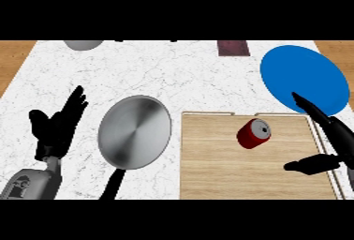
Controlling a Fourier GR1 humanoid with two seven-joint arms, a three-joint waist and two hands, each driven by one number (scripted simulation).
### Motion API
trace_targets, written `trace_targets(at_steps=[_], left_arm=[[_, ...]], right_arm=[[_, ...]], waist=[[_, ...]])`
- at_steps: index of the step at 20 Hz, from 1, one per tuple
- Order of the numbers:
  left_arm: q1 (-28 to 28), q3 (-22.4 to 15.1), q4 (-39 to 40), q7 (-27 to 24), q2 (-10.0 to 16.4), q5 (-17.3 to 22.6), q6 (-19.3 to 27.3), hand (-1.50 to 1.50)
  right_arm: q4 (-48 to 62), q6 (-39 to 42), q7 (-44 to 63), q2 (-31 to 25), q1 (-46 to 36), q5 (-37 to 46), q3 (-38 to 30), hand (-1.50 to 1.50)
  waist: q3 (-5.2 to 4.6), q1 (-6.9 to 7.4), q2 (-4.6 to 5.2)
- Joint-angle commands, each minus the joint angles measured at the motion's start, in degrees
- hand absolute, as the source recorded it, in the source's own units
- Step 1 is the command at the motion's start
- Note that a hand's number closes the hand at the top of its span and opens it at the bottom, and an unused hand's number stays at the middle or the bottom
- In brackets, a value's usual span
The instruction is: Pick the can from the tray and place it in the plate
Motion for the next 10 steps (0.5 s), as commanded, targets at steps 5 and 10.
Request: trace_targets(at_steps=[5,10], left_arm=[[-0.2,-0.2,-0.5,0.7,-2.2,-2.1,0.5,0.0],[-2.4,1.8,-0.1,2.9,-1.7,-1.3,-2.4,0.0]], right_arm=[[-7.0,0.8,14.0,-0.1,-1.4,10.8,6.7,-1.5],[-1.8,3.9,16.9,2.6,-4.8,14.9,7.0,-1.5]], waist=[[-0.01,-0.14,-0.04],[0.04,0.11,0.1]])
